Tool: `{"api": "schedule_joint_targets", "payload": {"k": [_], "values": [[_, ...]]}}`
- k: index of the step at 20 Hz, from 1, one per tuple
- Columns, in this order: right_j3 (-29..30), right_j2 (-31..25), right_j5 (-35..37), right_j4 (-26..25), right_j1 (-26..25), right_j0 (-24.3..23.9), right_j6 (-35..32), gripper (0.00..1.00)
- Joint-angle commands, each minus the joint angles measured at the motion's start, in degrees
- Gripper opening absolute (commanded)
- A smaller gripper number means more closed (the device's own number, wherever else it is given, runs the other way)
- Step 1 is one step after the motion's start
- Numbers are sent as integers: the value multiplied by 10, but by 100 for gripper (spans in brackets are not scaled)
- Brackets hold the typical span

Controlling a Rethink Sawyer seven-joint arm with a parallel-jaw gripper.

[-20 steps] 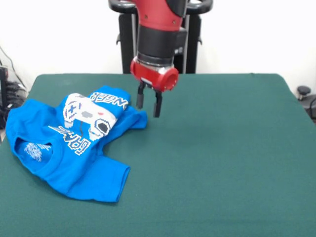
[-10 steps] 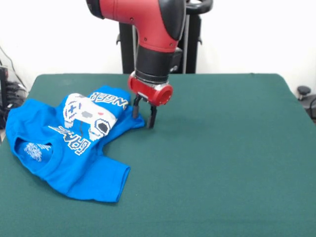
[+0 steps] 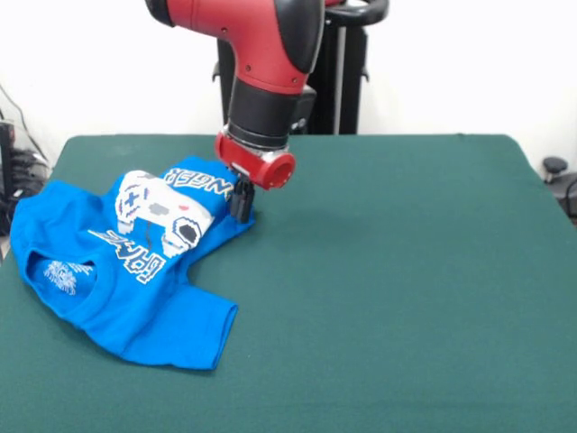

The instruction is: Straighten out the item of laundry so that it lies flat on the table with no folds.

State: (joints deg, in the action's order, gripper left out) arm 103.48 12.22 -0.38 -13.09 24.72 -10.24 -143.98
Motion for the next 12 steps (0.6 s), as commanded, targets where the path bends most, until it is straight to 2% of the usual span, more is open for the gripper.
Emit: {"api": "schedule_joint_targets", "payload": {"k": [1,5,7,12], "values": [[-18,-72,5,10,12,-24,-36,0],[-10,-87,14,12,21,-31,-36,0],[3,-115,28,11,31,-47,-32,0],[45,-130,73,52,74,-22,-67,0]]}}
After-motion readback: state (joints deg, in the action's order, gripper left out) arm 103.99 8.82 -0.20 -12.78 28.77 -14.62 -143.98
